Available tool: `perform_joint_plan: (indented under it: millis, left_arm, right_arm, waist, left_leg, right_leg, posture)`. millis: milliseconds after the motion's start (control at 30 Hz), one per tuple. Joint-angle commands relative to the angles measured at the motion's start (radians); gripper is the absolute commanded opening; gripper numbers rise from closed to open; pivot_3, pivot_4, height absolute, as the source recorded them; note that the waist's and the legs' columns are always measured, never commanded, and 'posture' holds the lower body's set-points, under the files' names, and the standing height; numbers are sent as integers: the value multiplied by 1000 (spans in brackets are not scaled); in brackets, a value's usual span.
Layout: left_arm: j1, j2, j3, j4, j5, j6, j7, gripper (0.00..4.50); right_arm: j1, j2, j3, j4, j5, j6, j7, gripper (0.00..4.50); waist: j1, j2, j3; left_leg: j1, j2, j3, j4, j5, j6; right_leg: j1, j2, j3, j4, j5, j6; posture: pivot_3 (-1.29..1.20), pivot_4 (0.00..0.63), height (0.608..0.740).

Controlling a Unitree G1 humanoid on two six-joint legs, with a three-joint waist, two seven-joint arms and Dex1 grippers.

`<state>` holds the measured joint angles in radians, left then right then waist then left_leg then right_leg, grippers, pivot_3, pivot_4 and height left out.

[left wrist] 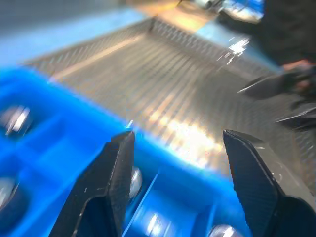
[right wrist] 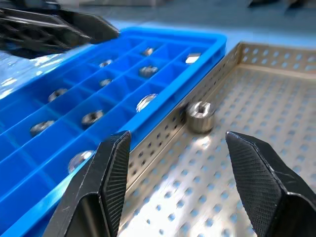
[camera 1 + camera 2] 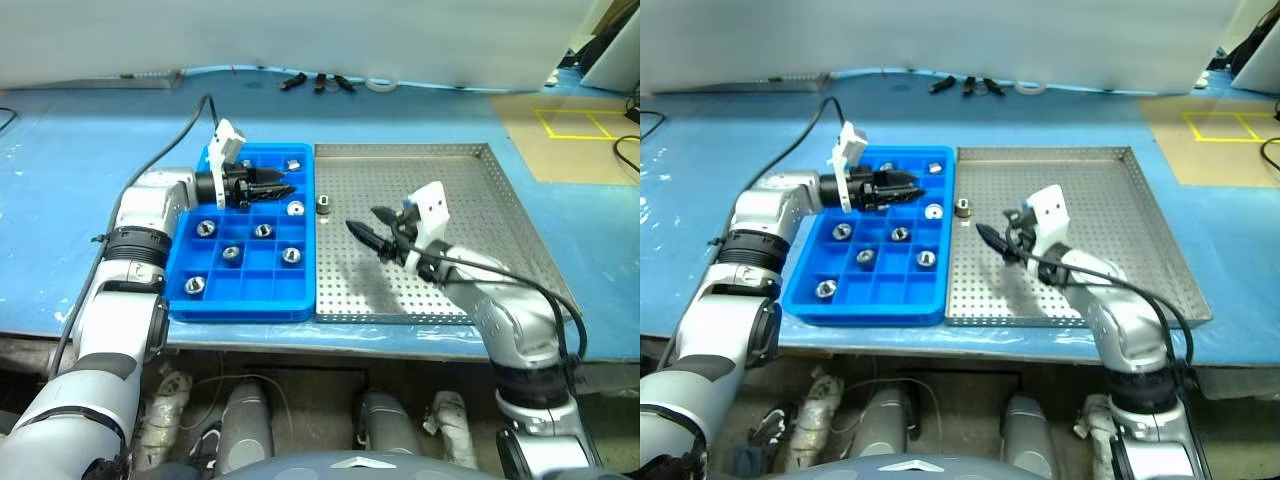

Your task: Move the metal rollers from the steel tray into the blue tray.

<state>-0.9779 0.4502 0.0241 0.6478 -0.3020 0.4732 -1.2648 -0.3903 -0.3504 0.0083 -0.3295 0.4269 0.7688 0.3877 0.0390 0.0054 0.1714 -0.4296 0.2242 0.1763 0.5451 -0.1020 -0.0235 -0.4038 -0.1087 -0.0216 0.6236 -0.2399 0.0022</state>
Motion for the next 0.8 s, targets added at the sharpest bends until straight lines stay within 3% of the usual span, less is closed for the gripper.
perform_joint_plan:
  millis: [33,267,533,800]
  left_arm:
    - [10,16,30,-115,-53,68,21,3015]
    - [63,61,95,-193,-98,118,112,3015]
    - [168,118,157,-357,-149,195,214,3015]
    - [232,148,171,-449,-184,240,279,3015]
  right_arm:
    - [-120,17,-2,152,-66,-92,-18,3252]
    - [-335,100,51,591,-184,-293,13,3252]
    - [-545,210,-1,1125,-263,-534,-61,3252]
    - [-597,227,-12,1226,-278,-604,6,3252]
  waist:
    - [-1,0,0]
    - [3,0,0]
    - [21,0,0]
    - [32,0,0]
  left_leg:
    - [1,0,0,0,0,0]
    - [-5,1,0,0,1,-2]
    - [-11,-1,-1,1,0,1]
    - [-11,0,-2,1,0,0]
  right_leg:
    - [0,0,0,0,0,0]
    - [-4,1,-2,0,0,-1]
    - [-6,0,-5,-1,0,-1]
    - [-6,0,-6,0,0,-1]
  posture:
    - [-253,150,740]
    - [-162,150,740]
    - [-50,150,740]
    - [-20,150,740]
